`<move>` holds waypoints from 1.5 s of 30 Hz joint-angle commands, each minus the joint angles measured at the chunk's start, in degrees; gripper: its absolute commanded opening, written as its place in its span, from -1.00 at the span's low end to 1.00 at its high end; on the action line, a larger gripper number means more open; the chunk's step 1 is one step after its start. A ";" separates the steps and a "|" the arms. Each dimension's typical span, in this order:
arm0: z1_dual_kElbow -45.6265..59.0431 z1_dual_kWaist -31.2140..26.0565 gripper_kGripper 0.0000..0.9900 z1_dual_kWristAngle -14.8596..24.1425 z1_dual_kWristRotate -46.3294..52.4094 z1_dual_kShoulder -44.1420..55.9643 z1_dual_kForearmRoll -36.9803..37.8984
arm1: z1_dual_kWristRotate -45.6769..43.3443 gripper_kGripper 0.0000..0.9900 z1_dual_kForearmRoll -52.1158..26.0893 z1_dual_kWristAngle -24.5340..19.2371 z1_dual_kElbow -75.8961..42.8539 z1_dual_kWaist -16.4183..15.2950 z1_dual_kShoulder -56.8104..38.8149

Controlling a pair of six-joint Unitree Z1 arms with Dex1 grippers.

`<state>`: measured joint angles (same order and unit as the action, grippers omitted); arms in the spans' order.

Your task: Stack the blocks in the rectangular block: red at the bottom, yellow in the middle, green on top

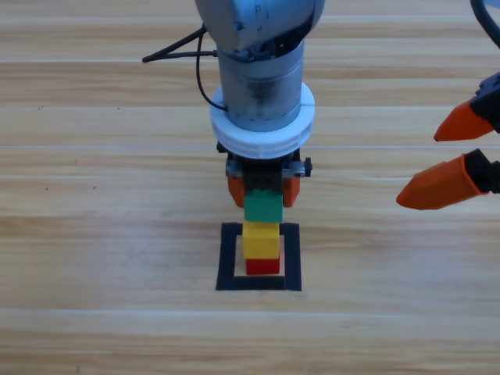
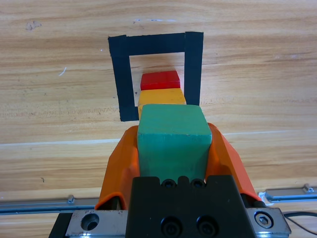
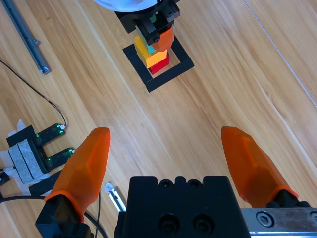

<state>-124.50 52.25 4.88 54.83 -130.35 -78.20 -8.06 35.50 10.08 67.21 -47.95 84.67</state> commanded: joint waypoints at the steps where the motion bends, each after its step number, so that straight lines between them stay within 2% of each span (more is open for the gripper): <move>1: 1.54 1.36 -1.00 -0.13 0.36 -2.45 -0.46 | -0.29 0.99 -1.13 -0.06 -1.73 1.90 1.91; 45: 1.28 1.89 -1.00 -0.22 1.15 -4.38 -0.11 | -0.29 0.99 -1.31 -0.15 -1.64 1.90 2.79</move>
<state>-122.75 52.94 4.87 55.26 -131.38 -78.20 -8.06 35.24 10.08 67.21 -47.95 84.71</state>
